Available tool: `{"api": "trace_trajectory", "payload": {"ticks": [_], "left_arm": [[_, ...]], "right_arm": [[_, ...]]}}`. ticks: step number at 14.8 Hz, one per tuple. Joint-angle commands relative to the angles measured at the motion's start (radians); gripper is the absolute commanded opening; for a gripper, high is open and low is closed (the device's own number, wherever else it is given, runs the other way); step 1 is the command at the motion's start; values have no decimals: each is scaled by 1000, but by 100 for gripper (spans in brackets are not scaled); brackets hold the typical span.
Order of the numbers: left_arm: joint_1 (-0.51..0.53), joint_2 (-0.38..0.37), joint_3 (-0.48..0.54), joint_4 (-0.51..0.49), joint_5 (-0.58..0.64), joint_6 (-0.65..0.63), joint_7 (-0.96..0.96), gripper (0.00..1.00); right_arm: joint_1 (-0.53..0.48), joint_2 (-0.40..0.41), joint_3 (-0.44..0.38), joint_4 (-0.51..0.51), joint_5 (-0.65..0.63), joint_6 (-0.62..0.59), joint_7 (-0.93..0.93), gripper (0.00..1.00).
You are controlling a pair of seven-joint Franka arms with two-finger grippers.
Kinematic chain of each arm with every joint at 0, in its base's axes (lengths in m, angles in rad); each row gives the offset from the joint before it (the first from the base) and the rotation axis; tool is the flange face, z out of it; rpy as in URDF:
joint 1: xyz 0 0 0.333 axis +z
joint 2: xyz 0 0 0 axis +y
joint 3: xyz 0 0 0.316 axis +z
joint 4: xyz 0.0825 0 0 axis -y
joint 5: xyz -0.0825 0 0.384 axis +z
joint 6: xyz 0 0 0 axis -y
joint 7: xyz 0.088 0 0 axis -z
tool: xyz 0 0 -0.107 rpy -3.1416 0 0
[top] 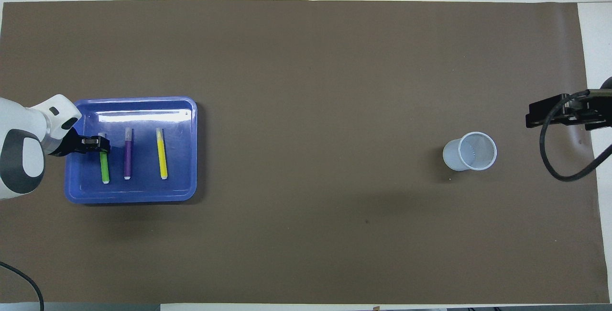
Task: Transfer and insert pens with both arms
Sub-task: 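Lower the left gripper onto the green pen in the tray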
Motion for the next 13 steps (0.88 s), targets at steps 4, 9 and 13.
{"api": "trace_trajectory", "payload": {"ticks": [4,9,13], "left_arm": [[-7,-9,4,-25,-2,30,8,28],[-5,-9,4,-25,-2,28,6,0],[-5,-8,5,-16,-2,19,2,0]], "right_arm": [[-16,-9,4,-13,19,5,-24,100],[-16,-9,4,-13,19,5,-24,100],[-16,-7,4,-13,19,5,-24,100]]}}
